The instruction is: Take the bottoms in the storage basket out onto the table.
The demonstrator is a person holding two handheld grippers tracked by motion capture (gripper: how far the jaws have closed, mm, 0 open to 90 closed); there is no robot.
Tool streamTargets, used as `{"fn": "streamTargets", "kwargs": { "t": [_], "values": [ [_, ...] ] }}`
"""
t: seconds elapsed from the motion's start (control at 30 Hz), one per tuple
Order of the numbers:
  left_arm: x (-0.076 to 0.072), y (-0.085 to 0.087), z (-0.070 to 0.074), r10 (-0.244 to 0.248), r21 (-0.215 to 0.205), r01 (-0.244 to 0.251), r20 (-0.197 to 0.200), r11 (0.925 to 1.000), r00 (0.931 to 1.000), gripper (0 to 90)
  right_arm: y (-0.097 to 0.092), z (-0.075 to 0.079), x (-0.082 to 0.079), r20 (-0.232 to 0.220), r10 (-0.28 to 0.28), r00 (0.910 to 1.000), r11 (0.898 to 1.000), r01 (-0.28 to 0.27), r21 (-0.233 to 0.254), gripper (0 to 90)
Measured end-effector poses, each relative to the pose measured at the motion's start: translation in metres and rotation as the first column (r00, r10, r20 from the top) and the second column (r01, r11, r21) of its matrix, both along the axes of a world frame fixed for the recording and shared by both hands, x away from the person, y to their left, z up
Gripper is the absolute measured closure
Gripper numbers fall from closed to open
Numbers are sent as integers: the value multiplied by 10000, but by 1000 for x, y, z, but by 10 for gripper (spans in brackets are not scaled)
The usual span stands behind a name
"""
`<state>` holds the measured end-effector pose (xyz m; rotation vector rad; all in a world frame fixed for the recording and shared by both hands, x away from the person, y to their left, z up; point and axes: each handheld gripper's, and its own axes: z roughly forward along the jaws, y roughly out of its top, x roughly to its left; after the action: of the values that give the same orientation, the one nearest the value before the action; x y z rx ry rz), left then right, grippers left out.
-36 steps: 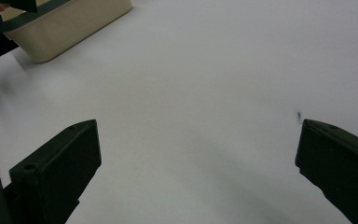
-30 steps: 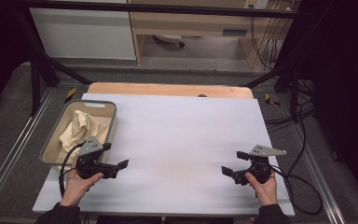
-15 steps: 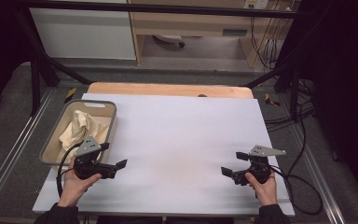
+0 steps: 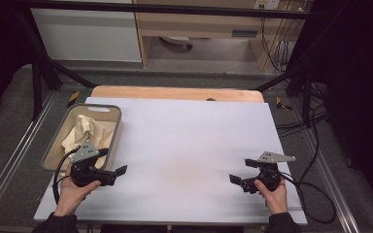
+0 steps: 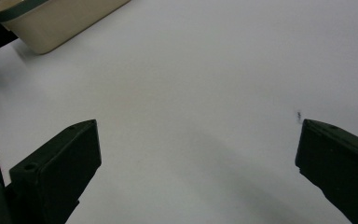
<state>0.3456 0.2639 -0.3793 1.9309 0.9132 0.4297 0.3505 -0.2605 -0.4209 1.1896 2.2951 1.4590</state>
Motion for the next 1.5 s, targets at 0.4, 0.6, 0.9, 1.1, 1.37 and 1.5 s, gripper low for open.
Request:
{"fn": "streamTargets", "kwargs": {
  "t": [0.4, 0.6, 0.9, 1.1, 1.37, 1.5],
  "values": [
    [0, 12, 3, 310, 161, -309, -40, 9994, 9995, 31, 0, 0, 0, -21, -6, 10000, 10000, 6, 14, 5],
    [-1, 20, 6, 516, 110, -517, 16, 9986, 9987, 30, 0, -1, 1, -38, 24, 10000, 10000, -24, -22, 5],
    [-2, 31, 9, 779, 66, -779, 77, 9969, 9969, 28, 0, 0, 0, -47, 34, 10000, 10000, -34, 4, 5],
    [-2, 38, 9, 978, 71, -978, 101, 9952, 9952, 28, 0, -1, 1, -83, 41, 10000, 10000, -41, -30, 5],
    [-1, 45, 10, 1228, 81, -1229, 83, 9924, 9924, 28, 1, -1, 1, -100, 30, 9999, 10000, -31, -73, 5],
    [-1, 50, 10, 1363, 75, -1364, 53, 9906, 9907, 26, 1, -1, 1, -138, 30, 9999, 10000, -31, -93, 5]
  ]
}}
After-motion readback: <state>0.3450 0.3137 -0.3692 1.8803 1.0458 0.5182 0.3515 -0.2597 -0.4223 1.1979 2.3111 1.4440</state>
